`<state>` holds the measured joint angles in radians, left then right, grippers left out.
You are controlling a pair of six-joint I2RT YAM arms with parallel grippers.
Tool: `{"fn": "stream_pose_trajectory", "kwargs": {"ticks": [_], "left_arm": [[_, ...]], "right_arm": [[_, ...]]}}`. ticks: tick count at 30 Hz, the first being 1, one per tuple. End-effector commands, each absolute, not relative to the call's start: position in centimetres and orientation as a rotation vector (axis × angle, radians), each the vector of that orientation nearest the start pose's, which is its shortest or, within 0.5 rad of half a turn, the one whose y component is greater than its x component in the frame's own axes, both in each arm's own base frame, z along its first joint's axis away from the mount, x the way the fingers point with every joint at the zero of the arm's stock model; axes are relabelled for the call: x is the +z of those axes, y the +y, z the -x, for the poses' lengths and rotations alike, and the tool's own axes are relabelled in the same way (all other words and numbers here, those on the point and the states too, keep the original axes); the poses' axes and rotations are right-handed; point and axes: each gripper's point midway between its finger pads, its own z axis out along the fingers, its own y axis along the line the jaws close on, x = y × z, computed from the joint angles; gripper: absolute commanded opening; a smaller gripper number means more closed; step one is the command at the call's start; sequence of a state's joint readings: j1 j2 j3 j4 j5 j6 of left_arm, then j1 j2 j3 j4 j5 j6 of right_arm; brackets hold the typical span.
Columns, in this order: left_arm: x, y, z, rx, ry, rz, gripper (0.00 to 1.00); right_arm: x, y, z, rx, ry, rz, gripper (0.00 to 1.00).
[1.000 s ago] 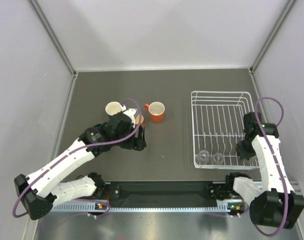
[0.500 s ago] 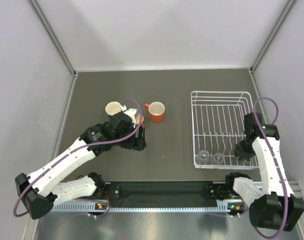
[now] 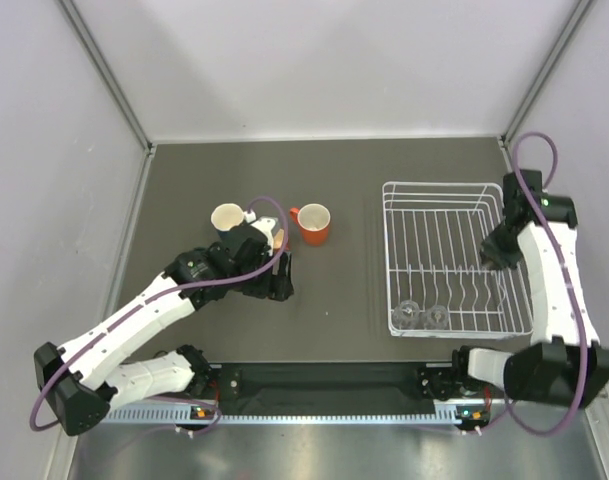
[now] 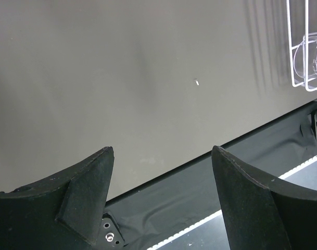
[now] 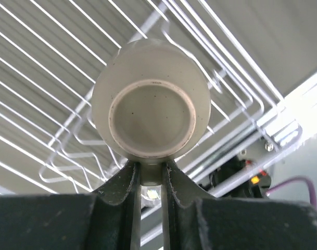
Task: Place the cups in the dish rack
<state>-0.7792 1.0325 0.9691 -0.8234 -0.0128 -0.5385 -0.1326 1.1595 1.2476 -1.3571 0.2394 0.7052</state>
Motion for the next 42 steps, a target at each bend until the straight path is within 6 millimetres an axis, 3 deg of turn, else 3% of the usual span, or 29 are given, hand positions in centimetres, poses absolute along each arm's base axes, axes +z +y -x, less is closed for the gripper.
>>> {"fn": "stream_pose_trajectory", "kwargs": {"ticks": [1, 5, 6, 15, 20, 31, 42], "left_arm": [[19.0, -20.4, -18.1, -0.581, 2.455, -0.315, 0.81], [19.1, -19.6, -17.9, -0.555, 2.458, -0.289, 0.81], [19.3, -19.5, -17.9, -0.553, 2.451, -0.283, 0.81], [20.8, -17.7, -18.3, -0.475, 2.420, -0.193, 0.81], [21.8, -17.3, -18.6, -0.458, 2.397, -0.173, 0.81], [22.8, -16.8, -18.8, -0.440, 2.382, -0.119, 0.81], [23.4, -16.2, -19.0, -0.410, 2.375, -0.086, 0.81]], "right_arm": [[20.2, -4.8, -25.4, -0.196, 2.487, -0.998, 0.00], [20.1, -3.9, -29.5, -0.202, 2.509, -0.899, 0.00], [19.3, -3.6, -30.5, -0.226, 2.537, -0.871, 0.00], [14.6, -3.6, -34.5, -0.270, 2.597, -0.798, 0.00], [13.2, -3.8, -36.9, -0.268, 2.581, -0.771, 0.00], [9.8, -4.5, -39.8, -0.314, 2.564, -0.723, 0.00], [7.2, -5.9, -40.1, -0.407, 2.568, -0.750, 0.00]]}}
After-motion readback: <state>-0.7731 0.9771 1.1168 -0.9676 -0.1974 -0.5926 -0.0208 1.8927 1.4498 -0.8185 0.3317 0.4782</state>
